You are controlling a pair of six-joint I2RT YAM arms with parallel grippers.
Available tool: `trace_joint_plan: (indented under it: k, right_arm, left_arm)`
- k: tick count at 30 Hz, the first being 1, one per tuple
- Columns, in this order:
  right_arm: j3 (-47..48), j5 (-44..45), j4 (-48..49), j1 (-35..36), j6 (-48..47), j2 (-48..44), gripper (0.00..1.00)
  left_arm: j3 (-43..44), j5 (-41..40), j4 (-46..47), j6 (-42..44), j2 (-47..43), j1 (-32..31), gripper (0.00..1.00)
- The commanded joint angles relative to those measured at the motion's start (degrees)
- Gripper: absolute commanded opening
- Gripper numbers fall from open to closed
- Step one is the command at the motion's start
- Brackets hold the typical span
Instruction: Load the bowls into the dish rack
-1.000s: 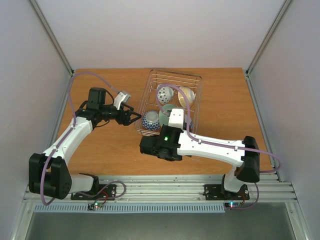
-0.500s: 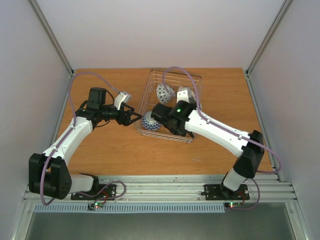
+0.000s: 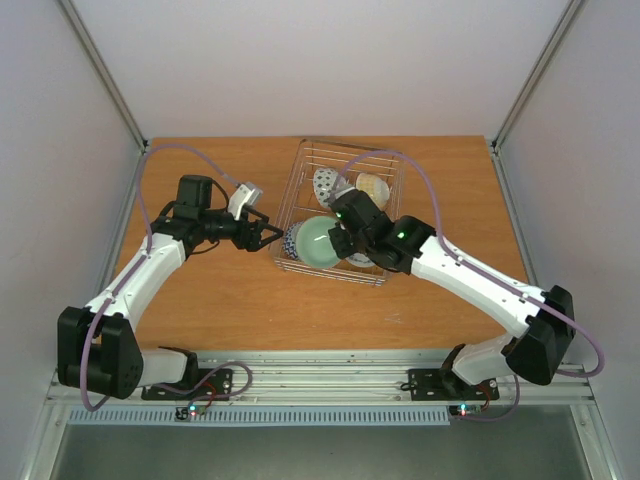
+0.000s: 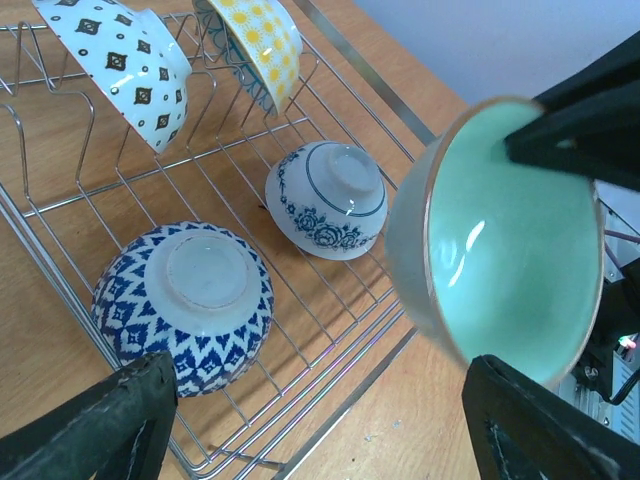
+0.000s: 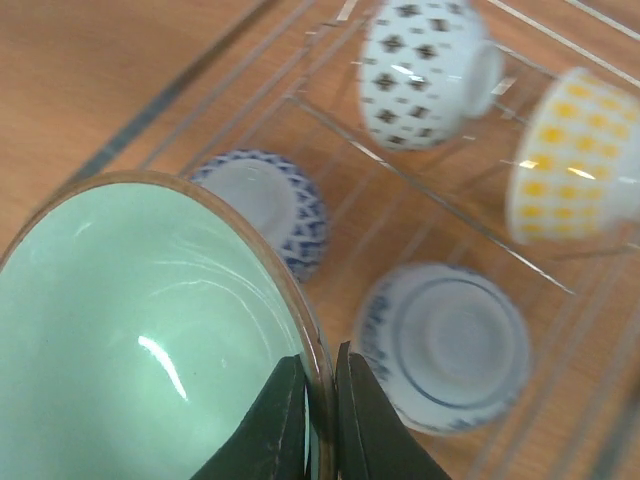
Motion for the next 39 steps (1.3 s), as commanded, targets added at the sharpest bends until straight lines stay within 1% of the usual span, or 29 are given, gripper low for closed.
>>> trace_joint_plan:
  k: [1, 7, 11, 18, 20, 23, 29, 30, 31, 34, 36, 39]
  right_arm:
    - [0.5, -9.9, 11.6, 0.2, -1.5, 3.1, 0.01]
    - [3.7, -9.5, 13.6, 0.3, -2.0, 8.3, 0.01]
    - [4.5, -9.0, 14.5, 0.3, -2.3, 8.6, 0.01]
    - [5.4, -9.1, 16.8, 0.3, -3.3, 8.1, 0.01]
    - [5.6, -9.4, 17.6, 0.5, -3.6, 8.2, 0.01]
    - [5.4, -9.8, 19.0, 0.6, -4.0, 7.7, 0.01]
    - [5.3, -12.3, 20.8, 0.8, -4.1, 7.3, 0.01]
    - [5.0, -12.8, 21.1, 0.8, -4.3, 7.2, 0.01]
    - [4.9, -13.1, 21.4, 0.8, -4.4, 7.2, 0.01]
    - [4.4, -13.1, 21.8, 0.7, -4.5, 7.2, 0.01]
    - [4.0, -13.0, 21.9, 0.8, -4.5, 7.1, 0.02]
    - [3.2, -12.7, 22.1, 0.8, -4.5, 6.7, 0.06]
  left_arm:
    - [1.5, 1.5, 0.6, 1.1, 0.4, -0.5, 0.79]
    - [1.5, 0.9, 0.1, 1.7, -0.1, -0.6, 0.79]
    - [1.4, 0.5, 0.2, 1.9, 0.1, -0.6, 0.79]
    - [1.9, -0.9, -0.1, 2.0, 1.9, -0.8, 0.73]
    - [2.1, -0.9, -0.3, 1.9, 2.1, -1.0, 0.69]
    - [2.5, -1.1, -1.2, 2.4, 2.5, -1.1, 0.59]
    - [3.1, -1.1, -2.0, 2.7, 3.4, -1.5, 0.45]
    - [3.2, -1.1, -2.1, 2.7, 3.4, -1.6, 0.41]
    - [3.2, -1.1, -2.1, 2.9, 3.5, -1.6, 0.35]
    - [3.2, -1.2, -2.1, 3.0, 3.3, -1.7, 0.13]
    - [3.1, -1.2, -2.0, 3.0, 3.1, -1.7, 0.01]
    - [2.9, 0.2, -2.1, 3.4, 3.0, -1.7, 0.01]
